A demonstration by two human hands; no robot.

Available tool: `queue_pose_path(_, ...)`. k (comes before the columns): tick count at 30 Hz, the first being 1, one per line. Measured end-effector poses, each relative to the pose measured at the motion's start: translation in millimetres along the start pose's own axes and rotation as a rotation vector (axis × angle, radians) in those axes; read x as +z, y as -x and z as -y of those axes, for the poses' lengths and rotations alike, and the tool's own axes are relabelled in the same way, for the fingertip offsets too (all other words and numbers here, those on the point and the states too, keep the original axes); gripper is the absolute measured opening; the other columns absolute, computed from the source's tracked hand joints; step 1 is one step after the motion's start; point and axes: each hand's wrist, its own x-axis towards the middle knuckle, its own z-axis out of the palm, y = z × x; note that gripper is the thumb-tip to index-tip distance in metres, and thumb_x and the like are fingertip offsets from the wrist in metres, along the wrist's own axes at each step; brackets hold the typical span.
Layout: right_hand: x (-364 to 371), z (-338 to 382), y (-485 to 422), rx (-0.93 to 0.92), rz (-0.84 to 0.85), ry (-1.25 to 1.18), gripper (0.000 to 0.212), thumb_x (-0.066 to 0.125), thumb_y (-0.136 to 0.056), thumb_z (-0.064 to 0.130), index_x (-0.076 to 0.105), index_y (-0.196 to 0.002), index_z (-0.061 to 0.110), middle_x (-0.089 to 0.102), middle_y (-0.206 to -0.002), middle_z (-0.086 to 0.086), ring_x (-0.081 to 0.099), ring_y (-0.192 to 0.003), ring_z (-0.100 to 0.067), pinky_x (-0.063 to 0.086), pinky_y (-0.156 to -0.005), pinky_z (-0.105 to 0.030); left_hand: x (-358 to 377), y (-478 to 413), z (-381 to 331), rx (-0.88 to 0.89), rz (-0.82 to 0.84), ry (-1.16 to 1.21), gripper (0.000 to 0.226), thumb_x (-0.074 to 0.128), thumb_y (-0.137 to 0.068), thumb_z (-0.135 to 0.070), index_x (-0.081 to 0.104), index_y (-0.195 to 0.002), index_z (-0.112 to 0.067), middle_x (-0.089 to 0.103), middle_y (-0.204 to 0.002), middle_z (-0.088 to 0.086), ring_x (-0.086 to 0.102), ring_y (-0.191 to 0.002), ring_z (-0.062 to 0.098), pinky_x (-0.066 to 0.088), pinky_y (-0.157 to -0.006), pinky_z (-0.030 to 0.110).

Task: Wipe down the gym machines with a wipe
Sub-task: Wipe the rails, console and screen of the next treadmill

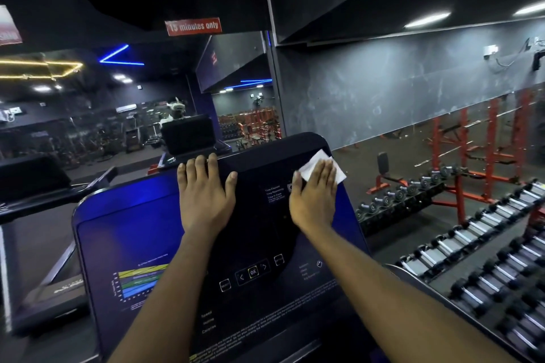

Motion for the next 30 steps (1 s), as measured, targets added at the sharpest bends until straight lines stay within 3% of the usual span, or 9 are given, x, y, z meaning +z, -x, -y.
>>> queue_pose_path(2,-3.5,21.7,-21.7,0.013,0.015,-0.032,0.082,0.018,-0.104,0.059,-0.010,-0.158,0.004,-0.013,-0.167,-0.016,-0.014,-0.155,-0.024,-0.004,-0.127,-0.040,0.3,-0.4,0.1,0.001,-0.003,0.000,0.065,0.033,-0.104,-0.052,0.037,-0.152,-0.008,0.041,-0.152,0.016,0.026,-0.147,0.034,0.007,-0.126,0.048)
queue_pose_path(8,11.0,-14.3,68.9,-0.495,0.081,0.048,0.076,0.028,-0.107,0.054,-0.009,-0.161,0.017,-0.013,-0.169,0.001,-0.014,-0.155,-0.012,-0.004,-0.125,-0.031,3.0,0.9,0.0,-0.009,-0.029,0.024,0.065,0.027,-0.103,-0.053,0.037,-0.151,-0.010,0.041,-0.151,0.014,0.025,-0.147,0.032,0.006,-0.127,0.047)
queue_pose_path(14,8.6,-0.1,10.9,-0.025,-0.019,-0.019,0.078,0.018,-0.105,0.057,-0.009,-0.159,0.007,-0.010,-0.168,-0.012,-0.012,-0.155,-0.022,0.001,-0.128,-0.041,-0.4,1.3,4.5,0.008,0.006,0.011,0.066,0.028,-0.105,-0.054,0.035,-0.153,-0.010,0.038,-0.155,0.014,0.024,-0.148,0.032,0.005,-0.127,0.047)
queue_pose_path(16,6.4,22.1,-7.4,0.017,-0.016,-0.074,0.081,0.017,-0.104,0.060,-0.009,-0.159,0.006,-0.011,-0.168,-0.014,-0.012,-0.155,-0.024,-0.001,-0.127,-0.042,-0.6,-0.1,5.7,0.019,0.015,0.021,0.066,0.028,-0.105,-0.054,0.034,-0.154,-0.011,0.037,-0.156,0.014,0.023,-0.149,0.032,0.005,-0.126,0.047)
queue_pose_path(20,17.5,26.0,53.0,-0.432,0.060,-0.016,0.079,0.027,-0.105,0.058,-0.008,-0.161,0.015,-0.014,-0.169,-0.002,-0.015,-0.155,-0.015,-0.005,-0.126,-0.033,-2.9,0.0,5.6,0.022,0.029,0.036,0.066,0.030,-0.105,-0.053,0.033,-0.155,-0.011,0.037,-0.157,0.015,0.023,-0.150,0.032,0.004,-0.126,0.045)
queue_pose_path(23,18.6,-10.8,90.8,-0.559,0.090,0.064,0.076,0.033,-0.106,0.050,-0.009,-0.161,0.018,-0.012,-0.169,0.004,-0.013,-0.155,-0.011,-0.002,-0.126,-0.034,-10.6,-0.3,17.9,0.090,0.071,0.045,0.063,0.028,-0.106,-0.052,0.030,-0.157,-0.015,0.035,-0.160,0.011,0.023,-0.151,0.030,0.007,-0.127,0.044)
queue_pose_path(26,16.8,-17.7,71.5,-0.337,0.034,0.039,0.074,0.026,-0.106,0.052,-0.009,-0.161,0.017,-0.010,-0.169,0.001,-0.011,-0.155,-0.014,0.006,-0.128,-0.040,-22.0,-4.5,36.2,0.192,0.083,0.018,0.056,0.031,-0.106,-0.046,0.038,-0.153,-0.016,0.047,-0.152,0.007,0.037,-0.143,0.028,0.022,-0.122,0.046)
queue_pose_path(28,15.2,10.8,44.9,-0.124,0.008,-0.039,0.078,0.019,-0.104,0.058,-0.011,-0.160,0.012,-0.014,-0.168,-0.005,-0.014,-0.155,-0.018,0.009,-0.127,-0.045,-31.3,-5.6,49.6,0.105,0.018,0.020,0.052,0.034,-0.104,-0.046,0.049,-0.143,-0.014,0.058,-0.137,0.010,0.049,-0.129,0.032,0.032,-0.113,0.050)
queue_pose_path(30,17.7,46.6,31.9,-0.086,0.034,-0.082,0.082,0.018,-0.103,0.062,-0.011,-0.159,0.009,-0.016,-0.167,-0.008,-0.015,-0.155,-0.021,0.008,-0.127,-0.046,-40.3,-2.7,67.4,-0.014,-0.032,0.008,0.049,0.036,-0.102,-0.045,0.057,-0.131,-0.011,0.063,-0.122,0.015,0.053,-0.117,0.037,0.036,-0.106,0.052)
